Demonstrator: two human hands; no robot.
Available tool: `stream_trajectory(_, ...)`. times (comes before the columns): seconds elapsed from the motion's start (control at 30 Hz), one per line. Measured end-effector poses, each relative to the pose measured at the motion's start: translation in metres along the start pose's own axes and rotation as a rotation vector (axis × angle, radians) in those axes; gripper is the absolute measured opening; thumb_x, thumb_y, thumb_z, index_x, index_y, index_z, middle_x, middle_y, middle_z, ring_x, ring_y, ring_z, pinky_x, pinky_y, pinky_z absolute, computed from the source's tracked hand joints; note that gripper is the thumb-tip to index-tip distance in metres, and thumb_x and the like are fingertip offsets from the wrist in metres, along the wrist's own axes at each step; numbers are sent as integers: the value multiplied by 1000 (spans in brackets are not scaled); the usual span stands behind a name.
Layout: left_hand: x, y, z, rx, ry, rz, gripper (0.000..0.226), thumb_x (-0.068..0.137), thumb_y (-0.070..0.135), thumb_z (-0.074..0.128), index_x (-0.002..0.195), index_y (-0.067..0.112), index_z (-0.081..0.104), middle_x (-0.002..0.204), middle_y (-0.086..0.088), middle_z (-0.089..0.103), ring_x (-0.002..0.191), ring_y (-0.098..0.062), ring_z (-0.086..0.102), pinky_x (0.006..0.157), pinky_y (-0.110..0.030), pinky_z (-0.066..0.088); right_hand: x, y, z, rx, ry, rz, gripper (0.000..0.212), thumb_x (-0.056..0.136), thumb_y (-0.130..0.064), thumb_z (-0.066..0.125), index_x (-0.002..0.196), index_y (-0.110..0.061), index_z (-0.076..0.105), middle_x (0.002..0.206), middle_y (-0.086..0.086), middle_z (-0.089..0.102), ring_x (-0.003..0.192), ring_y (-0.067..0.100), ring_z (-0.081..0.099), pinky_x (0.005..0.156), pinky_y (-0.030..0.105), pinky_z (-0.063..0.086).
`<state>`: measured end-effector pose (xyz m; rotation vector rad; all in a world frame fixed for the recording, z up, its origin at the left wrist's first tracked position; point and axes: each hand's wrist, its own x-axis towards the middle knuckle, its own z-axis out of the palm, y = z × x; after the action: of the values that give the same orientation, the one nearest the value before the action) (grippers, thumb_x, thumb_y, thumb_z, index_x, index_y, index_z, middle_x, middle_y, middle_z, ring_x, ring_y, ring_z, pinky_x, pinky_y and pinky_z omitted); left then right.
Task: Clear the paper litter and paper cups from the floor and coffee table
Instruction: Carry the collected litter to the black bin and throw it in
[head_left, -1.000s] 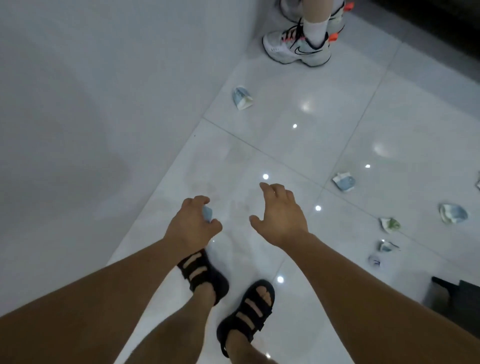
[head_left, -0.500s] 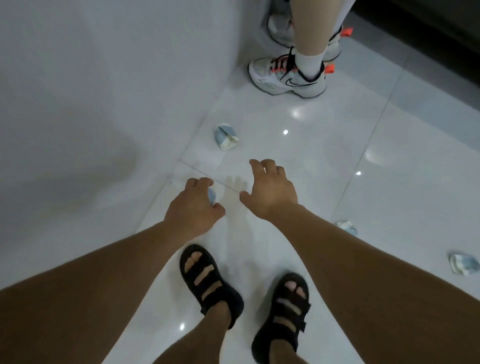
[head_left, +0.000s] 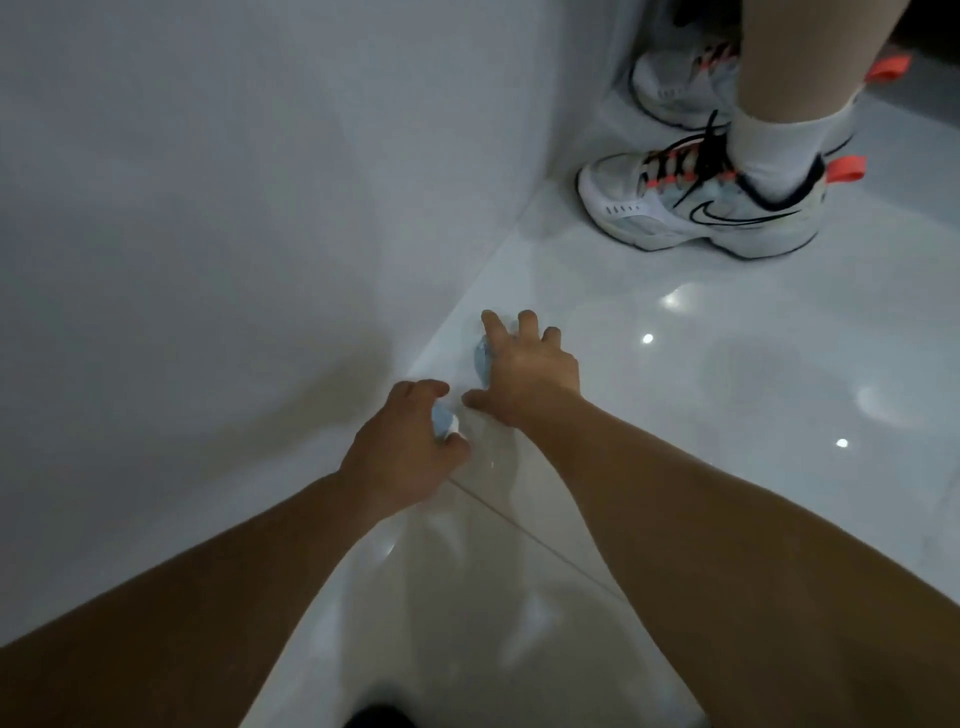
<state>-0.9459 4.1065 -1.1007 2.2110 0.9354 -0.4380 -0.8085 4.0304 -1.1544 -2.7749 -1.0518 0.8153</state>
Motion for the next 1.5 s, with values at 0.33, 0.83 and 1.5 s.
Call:
stream_trajectory(0.33,-81,81,-52,63,-95,-27,65,85,32,68,141,19,38,141,-3,40,120,-22,51,98,-29,40,-118,15,-79,55,-114,-103,75,78,-37,70,141,-23,32,132,8,37,115,29,43,72,34,37)
stream_trajectory(0.83,-351,391,-269,237,-251,275,66,82,29,65,141,20,38,143,-4,35,115,-25,53,92,-30,42,-466,81,-505,32,60,224,74,84,-39,65,145,-20,28,135,9,40,116,30,45,77,37,44)
stream_trajectory(1.5,-787,465,-208,801,-578,1248,67,81,31,65,141,21,38,138,-2,41,110,-23,55,82,-29,45,-1033,-64,-412,564,449,1260,78,82,-44,67,146,-21,30,137,9,42,120,32,48,93,42,47)
